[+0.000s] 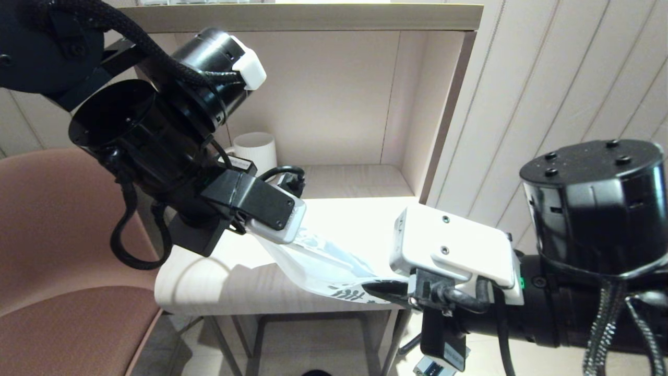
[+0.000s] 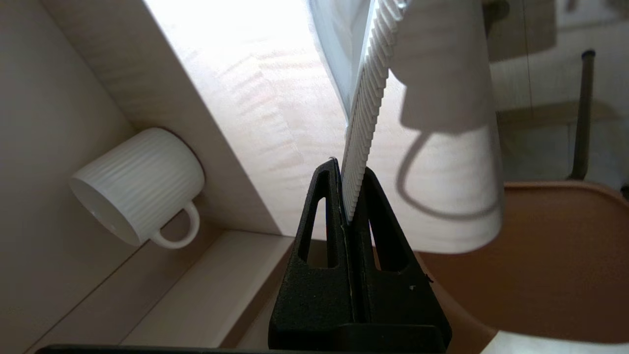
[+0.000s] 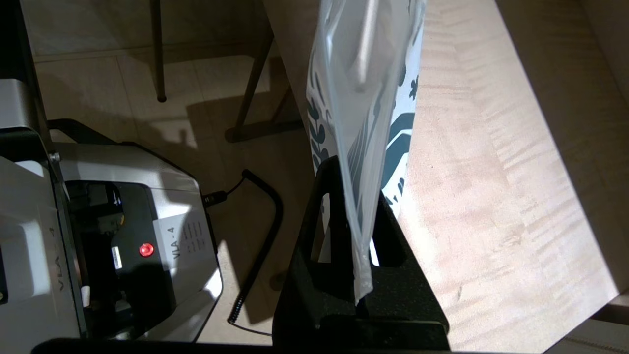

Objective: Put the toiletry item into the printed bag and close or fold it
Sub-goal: Place the comb into the storage bag

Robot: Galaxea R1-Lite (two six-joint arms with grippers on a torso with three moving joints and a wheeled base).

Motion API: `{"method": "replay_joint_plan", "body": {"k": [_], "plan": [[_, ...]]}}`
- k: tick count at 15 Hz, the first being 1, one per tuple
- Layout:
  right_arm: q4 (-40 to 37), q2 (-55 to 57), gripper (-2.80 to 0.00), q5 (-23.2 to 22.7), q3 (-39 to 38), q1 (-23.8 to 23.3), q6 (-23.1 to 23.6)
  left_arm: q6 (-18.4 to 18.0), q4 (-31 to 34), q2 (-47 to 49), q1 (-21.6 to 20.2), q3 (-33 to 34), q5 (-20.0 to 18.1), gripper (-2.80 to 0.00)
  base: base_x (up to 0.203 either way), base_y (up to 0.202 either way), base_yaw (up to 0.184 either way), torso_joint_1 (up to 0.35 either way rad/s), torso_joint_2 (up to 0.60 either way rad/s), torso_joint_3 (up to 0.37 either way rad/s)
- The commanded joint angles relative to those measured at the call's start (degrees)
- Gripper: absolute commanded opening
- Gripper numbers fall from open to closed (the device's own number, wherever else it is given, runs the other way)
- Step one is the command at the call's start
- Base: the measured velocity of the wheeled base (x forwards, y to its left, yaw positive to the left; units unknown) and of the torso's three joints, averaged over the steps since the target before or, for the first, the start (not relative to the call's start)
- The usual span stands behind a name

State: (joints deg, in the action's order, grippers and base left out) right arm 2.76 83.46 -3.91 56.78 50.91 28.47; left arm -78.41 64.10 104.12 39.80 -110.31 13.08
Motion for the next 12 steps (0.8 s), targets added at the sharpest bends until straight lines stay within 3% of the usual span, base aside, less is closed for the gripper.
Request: {"method": "replay_joint_plan", "body": {"k": [1,3,6,10,12], "plan": [[0.1,-0.3,-2.80,0.0,-1.2,0.2,0.2,-2.7,2.4,-1.6,0.0,0.2,2.4,-2.80,0.000,0.000,0.000,0.000,0.00,0.000],[0.1,-0.3,-2.80,0.0,-1.8,1.1,0.2,-3.6,2.5,-2.3,0.1,0.0,4.7,-2.80,0.000,0.000,0.000,0.000,0.00,0.000],[0.1,0.0,-2.80,0.0,-1.8,1.7,0.1,-4.4,2.3,-2.8,0.5,-0.1,5.0,-2.80,0.000,0.000,0.000,0.000,0.00,0.000],[0.1,0.0,-2.80,0.0,-1.1,2.7,0.1,-4.4,1.1,-2.0,4.4,-0.2,8.8,-2.80,0.000,0.000,0.000,0.000,0.00,0.000],[0.1,-0.2,-2.80,0.0,-1.1,3.2,0.0,-4.3,0.1,-1.1,5.6,-0.2,8.9,-2.80,0.000,0.000,0.000,0.000,0.00,0.000]]}}
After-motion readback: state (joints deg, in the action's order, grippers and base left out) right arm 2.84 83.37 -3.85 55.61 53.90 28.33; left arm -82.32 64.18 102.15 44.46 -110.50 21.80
